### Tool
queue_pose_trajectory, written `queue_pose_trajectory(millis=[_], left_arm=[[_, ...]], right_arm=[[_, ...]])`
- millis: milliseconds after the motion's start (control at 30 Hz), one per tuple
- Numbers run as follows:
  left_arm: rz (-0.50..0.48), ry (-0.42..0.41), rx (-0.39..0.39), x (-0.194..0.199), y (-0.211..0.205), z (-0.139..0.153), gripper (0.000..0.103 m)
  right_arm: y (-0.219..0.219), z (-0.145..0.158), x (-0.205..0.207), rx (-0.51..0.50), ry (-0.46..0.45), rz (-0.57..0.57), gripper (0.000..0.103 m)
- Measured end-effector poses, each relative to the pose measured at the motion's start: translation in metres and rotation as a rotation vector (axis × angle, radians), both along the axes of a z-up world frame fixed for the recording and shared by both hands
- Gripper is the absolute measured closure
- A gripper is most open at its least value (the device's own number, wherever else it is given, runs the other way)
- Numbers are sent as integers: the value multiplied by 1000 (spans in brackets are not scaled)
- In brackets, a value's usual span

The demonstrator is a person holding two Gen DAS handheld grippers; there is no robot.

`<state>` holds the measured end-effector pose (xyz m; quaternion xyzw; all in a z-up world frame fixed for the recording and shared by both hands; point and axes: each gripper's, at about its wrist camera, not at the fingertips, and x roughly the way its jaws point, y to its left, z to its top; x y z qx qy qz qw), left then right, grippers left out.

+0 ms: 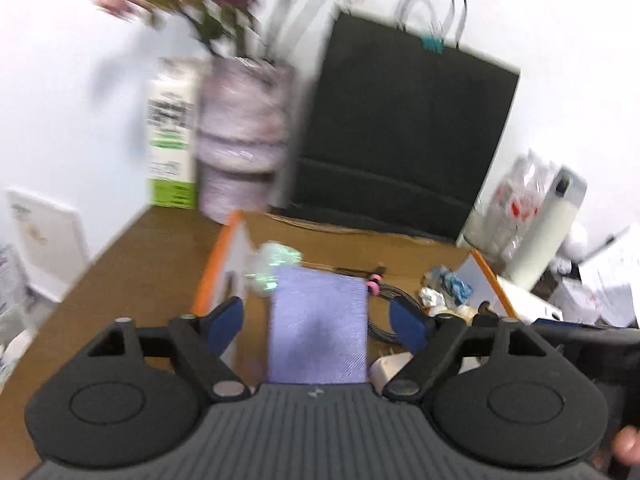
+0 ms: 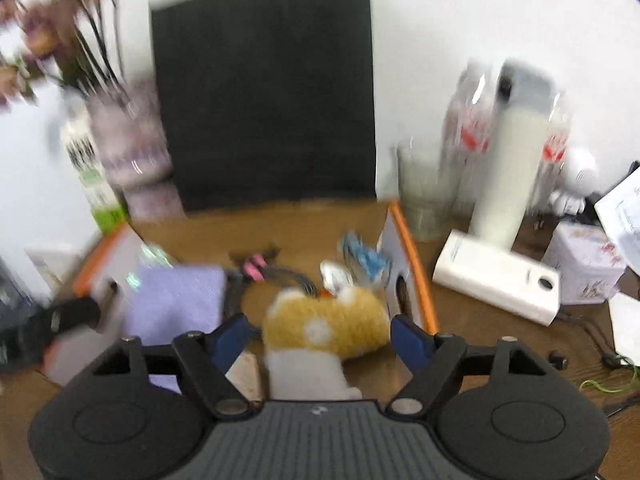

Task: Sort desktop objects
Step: 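Carry pouch and hamster over the box and open both tools, then withdraw both tools from the box back over the table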

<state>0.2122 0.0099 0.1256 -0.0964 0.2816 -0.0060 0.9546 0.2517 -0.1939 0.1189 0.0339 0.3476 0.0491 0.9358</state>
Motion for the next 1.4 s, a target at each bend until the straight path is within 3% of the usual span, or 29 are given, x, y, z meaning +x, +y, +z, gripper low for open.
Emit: queue_pose_trajectory(millis=[67,200,300,533,600,733,833,967,1400], left_arm=[[-8,-39,-18,-36,5,2,4],[-27,-73,-50,-105,8,-4,1],[-78,-117,-17,-157,5,-12,0],[-148,-118,27,-259,4,-66,0],[-155,-109,43,-276,4,-80,0],[-193,-72,59,-286,4,-97,0],[-189,-56,100,-284,0,-105,0],[-190,-41,132,-282,-5,-112,0],[-196,27,96,-274,-5,-118,0]], right_arm=[[-1,11,-26,24,-39,46,25],[3,14,-91,20,-102,113,21],[2,8,-145,24,-135,155,20],[7,-39,-265,-93,-149,222,19],[5,-54,-290,-81,-131,233,19],[1,-74,-325,-64,-104,230,19],[4,-85,-337,-137,-115,252,19],[4,-91,-337,-160,-132,230,19],[-5,-93,-329,-124,-123,212,19]])
